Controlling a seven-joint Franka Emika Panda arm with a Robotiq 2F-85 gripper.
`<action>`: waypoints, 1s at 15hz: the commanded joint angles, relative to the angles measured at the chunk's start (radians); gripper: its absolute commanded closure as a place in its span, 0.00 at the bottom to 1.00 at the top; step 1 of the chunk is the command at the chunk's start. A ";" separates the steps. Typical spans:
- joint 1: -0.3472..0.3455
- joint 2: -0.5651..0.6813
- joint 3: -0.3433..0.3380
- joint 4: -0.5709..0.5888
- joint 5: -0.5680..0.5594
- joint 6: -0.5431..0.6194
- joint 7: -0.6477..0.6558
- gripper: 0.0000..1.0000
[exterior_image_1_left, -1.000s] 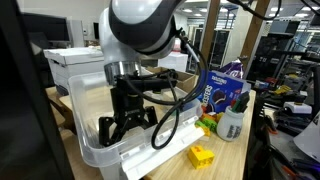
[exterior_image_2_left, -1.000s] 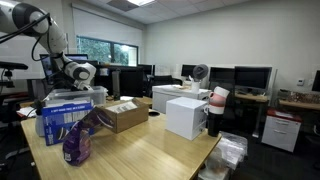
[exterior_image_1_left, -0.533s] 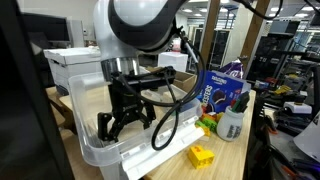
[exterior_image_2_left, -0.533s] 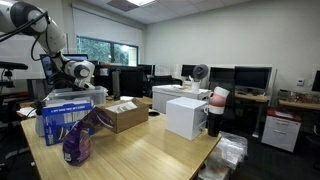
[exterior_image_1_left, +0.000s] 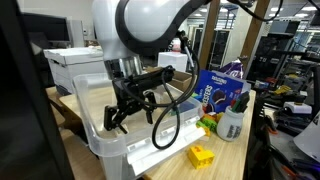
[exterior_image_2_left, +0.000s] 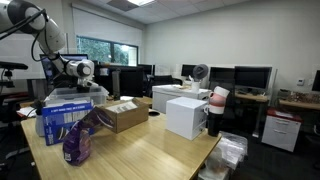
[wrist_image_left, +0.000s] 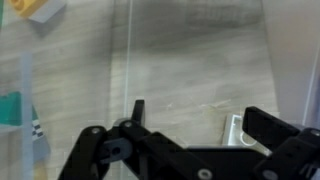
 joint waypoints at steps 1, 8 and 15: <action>0.008 -0.019 -0.029 -0.038 -0.081 0.020 0.091 0.00; -0.028 -0.031 -0.006 -0.021 -0.070 -0.005 0.110 0.00; -0.027 -0.062 -0.002 0.018 -0.082 -0.075 0.097 0.00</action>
